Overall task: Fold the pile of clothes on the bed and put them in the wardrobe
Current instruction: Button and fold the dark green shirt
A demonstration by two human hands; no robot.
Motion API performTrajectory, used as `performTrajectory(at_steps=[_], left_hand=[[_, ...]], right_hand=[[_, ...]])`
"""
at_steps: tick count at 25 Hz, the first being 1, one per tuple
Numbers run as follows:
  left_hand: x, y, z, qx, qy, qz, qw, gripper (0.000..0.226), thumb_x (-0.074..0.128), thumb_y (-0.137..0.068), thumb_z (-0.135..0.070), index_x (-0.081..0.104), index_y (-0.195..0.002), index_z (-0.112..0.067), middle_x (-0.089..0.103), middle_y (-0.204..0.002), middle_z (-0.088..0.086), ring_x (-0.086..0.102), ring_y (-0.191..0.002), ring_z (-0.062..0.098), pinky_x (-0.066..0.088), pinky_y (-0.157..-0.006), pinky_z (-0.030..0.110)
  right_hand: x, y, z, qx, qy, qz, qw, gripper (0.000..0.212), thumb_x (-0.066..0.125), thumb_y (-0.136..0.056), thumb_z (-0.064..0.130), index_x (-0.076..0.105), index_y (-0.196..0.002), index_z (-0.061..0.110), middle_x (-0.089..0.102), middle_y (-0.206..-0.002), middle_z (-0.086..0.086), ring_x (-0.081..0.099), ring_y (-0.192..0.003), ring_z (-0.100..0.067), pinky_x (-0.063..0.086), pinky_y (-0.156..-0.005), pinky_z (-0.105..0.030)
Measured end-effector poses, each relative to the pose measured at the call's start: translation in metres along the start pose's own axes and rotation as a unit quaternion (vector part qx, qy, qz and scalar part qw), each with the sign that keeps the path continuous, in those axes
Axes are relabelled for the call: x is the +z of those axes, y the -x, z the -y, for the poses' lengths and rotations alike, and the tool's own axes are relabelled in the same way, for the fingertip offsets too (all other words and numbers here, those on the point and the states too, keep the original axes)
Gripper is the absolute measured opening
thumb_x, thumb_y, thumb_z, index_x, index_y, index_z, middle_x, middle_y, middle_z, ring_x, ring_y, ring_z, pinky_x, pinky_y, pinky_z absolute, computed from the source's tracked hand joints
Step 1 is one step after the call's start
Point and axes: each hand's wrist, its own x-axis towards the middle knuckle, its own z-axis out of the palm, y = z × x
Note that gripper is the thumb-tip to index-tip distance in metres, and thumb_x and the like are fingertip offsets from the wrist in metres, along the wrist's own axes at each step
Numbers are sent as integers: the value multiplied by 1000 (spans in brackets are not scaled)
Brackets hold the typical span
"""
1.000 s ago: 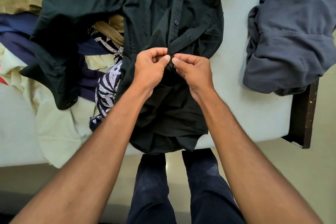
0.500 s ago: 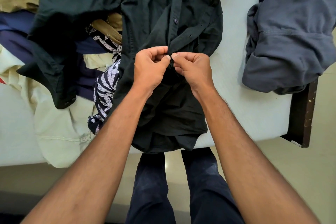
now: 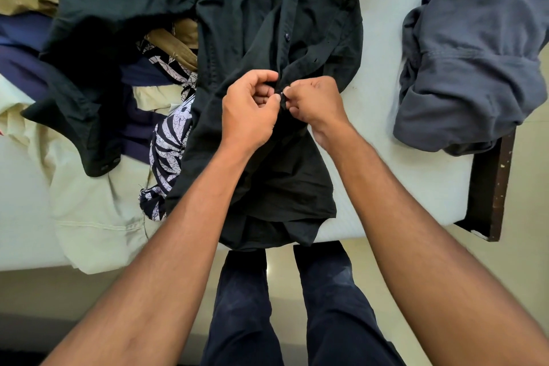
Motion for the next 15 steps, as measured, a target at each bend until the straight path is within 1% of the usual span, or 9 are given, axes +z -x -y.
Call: performTrajectory(at_steps=[2,4,5,7,10,12,15], left_hand=[[1,4,-1,16,11,-17,1000,31,70,-83,-2,56,-104,-19,66,-80,-5,63,-72,5,54,-75,21],[2,8,-3,31,0,-36,999,29,67,-83,1,51,-96,-19,63,-79,-3,63,-72,5,52,-73,18],[3,10,-4,40,-14,-42,998,25,65,-84,1,53,-92,-19,63,-78,-4,63,-73,4,52,-72,18],[2,11,-3,68,-50,-41,996,18,63,-85,-1,63,-86,-18,65,-78,-9,64,-75,3,52,-72,18],[-1,10,-3,88,-66,-17,994,18,62,-87,-2,76,-87,-14,69,-78,-16,68,-79,1,53,-76,16],[-1,8,-5,88,-66,-8,994,18,64,-87,-4,78,-89,-15,69,-79,-17,69,-80,-1,54,-78,16],[-2,8,-8,82,-74,-9,994,17,65,-86,-7,78,-91,-16,68,-79,-19,68,-80,-3,55,-78,16]], right_hand=[[8,5,-5,54,-88,-27,994,29,62,-85,1,63,-57,10,58,-62,-6,57,-63,-15,47,-62,-29],[12,11,-10,79,-170,-41,981,36,63,-86,-1,66,-54,15,61,-62,-3,59,-61,-10,49,-61,-24],[14,13,-12,79,-201,-42,976,37,63,-87,-2,69,-55,15,62,-63,-2,59,-61,-8,50,-62,-23],[15,19,-15,73,-243,-48,966,35,64,-88,-4,73,-59,14,66,-65,-1,61,-63,-8,53,-64,-22],[17,26,-20,73,-285,-72,953,26,66,-90,-4,76,-71,11,69,-67,0,64,-65,-7,55,-65,-22],[17,28,-22,63,-298,-88,948,26,67,-91,-2,77,-72,14,70,-69,-2,65,-67,-8,55,-67,-22],[21,28,-24,41,-276,-104,955,23,69,-92,3,79,-77,16,72,-71,-2,66,-72,-11,56,-72,-24]])
